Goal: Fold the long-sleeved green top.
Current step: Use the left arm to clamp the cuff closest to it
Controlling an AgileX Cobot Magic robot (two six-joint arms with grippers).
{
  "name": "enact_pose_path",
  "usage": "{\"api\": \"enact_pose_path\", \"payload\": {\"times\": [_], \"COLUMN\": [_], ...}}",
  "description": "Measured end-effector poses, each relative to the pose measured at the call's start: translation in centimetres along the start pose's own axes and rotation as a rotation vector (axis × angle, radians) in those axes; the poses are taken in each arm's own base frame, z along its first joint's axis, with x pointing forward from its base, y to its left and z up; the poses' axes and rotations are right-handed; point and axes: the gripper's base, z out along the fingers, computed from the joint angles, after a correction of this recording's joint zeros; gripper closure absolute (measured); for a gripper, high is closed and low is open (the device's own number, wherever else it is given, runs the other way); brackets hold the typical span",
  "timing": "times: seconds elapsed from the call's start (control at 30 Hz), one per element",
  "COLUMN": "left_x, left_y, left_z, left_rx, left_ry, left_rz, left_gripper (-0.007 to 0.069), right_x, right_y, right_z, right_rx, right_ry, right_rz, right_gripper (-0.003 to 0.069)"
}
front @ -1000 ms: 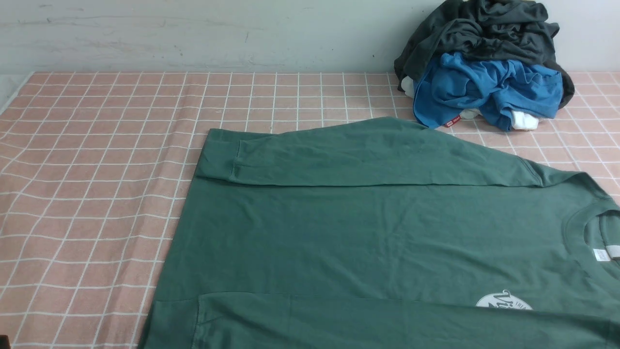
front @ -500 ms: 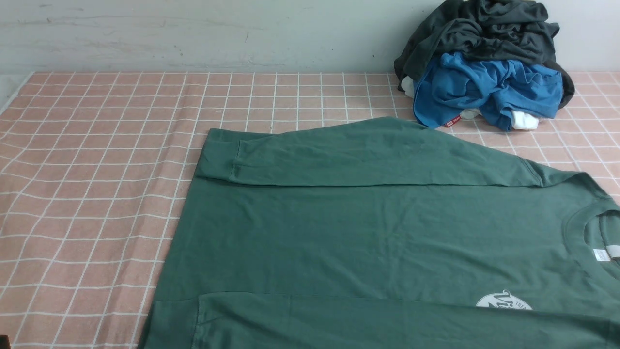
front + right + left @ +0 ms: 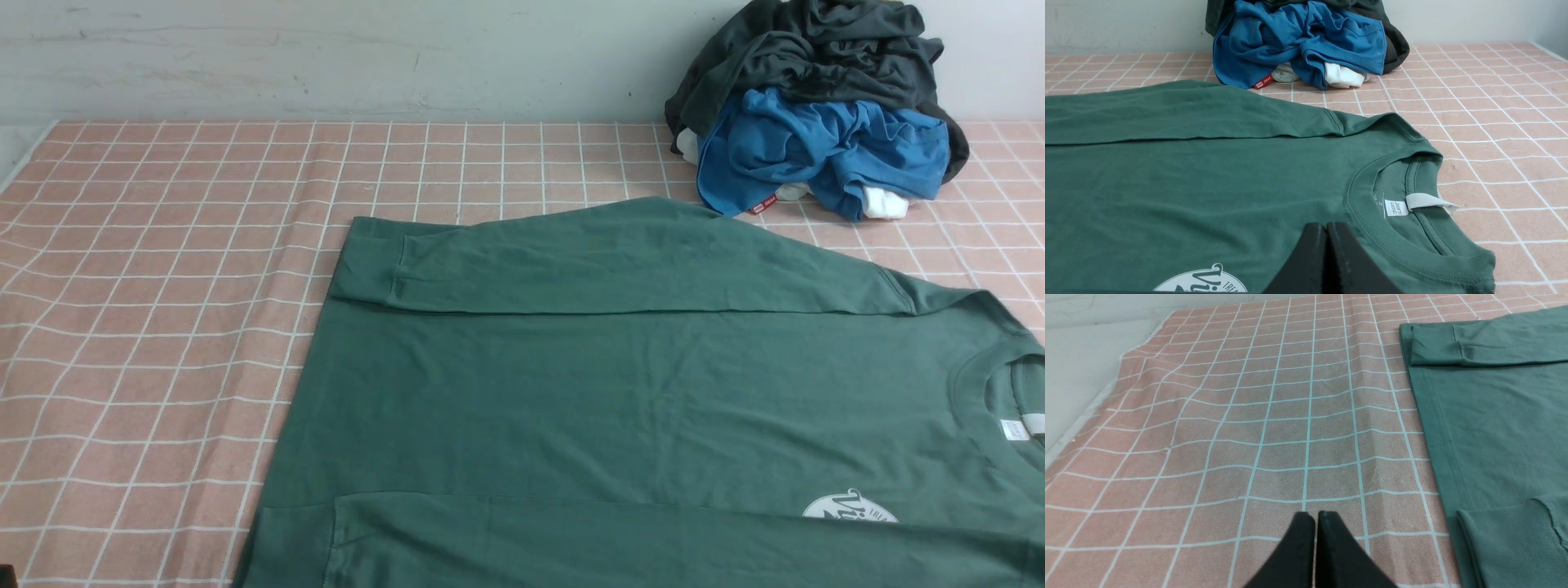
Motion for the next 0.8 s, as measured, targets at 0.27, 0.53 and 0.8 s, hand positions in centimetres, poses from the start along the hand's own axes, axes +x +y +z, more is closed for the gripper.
{"api": "enact_pose_path", "payload": {"times": [0.27, 0.53, 0.8], "left_x": [0.0, 0.0, 0.09], "left_y": [0.0, 0.0, 0.57], "left_z": [0.0, 0.0, 0.03], "left_rx": [0.0, -0.001, -0.064], "left_ry": [0.0, 0.0, 0.004], "left_rz": [0.0, 0.002, 0.192], "left_gripper": [0.0627, 0.0627, 0.0627], "right_x": [0.0, 0.0, 0.0], "right_y": [0.0, 0.0, 0.0], "right_z": [0.0, 0.0, 0.0], "right_rx": [0.0, 0.0, 0.0], "right_ry": [0.0, 0.0, 0.0], "right_rz": [0.008, 0.01, 0.01], "right_gripper": [0.0673, 0.0673, 0.0673]}}
